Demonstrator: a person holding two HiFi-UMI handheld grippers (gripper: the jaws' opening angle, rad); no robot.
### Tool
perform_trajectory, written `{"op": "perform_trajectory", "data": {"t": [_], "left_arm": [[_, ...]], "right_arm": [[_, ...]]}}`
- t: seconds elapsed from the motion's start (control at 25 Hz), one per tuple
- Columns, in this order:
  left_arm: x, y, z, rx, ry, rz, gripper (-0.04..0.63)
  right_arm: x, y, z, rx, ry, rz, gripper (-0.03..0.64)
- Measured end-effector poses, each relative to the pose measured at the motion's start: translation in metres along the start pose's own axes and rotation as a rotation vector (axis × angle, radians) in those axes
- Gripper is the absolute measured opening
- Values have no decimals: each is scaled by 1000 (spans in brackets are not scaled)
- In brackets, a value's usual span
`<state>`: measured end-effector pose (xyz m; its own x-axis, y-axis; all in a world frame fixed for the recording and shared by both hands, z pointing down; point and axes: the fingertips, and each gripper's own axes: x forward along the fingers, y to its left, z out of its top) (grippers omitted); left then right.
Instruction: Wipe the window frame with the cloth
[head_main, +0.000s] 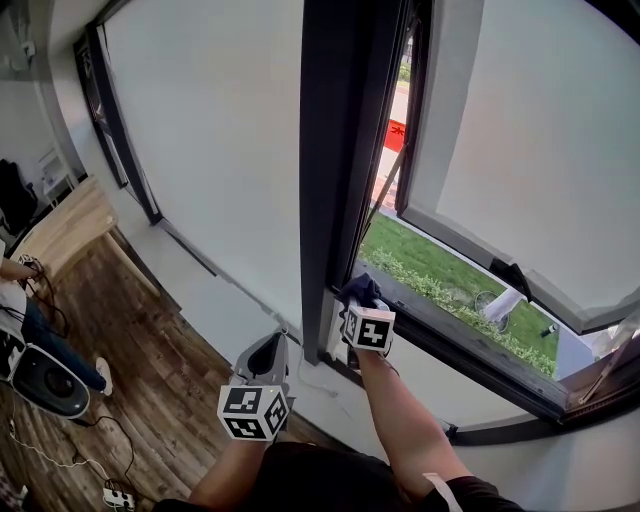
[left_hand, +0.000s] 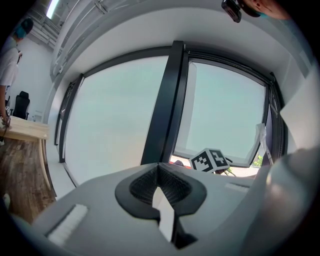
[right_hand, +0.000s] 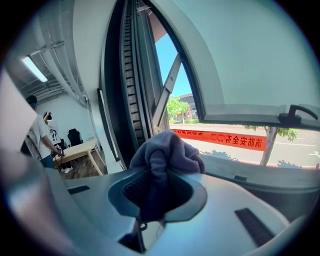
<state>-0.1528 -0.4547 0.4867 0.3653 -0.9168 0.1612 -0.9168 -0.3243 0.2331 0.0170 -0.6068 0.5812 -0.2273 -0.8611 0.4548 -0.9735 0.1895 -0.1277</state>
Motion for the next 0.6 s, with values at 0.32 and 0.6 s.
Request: {"op": "perform_trajectory", "data": {"t": [0.32,0.6], "left_arm": [[6,-13,-5,-5,3,-26,8],[9,-27,-10,-3,18,-57,8]], "right_arm": [[-15,-14,-6,-45,8,10,66],[-30,-28,-11,-49,-6,10,66]]}}
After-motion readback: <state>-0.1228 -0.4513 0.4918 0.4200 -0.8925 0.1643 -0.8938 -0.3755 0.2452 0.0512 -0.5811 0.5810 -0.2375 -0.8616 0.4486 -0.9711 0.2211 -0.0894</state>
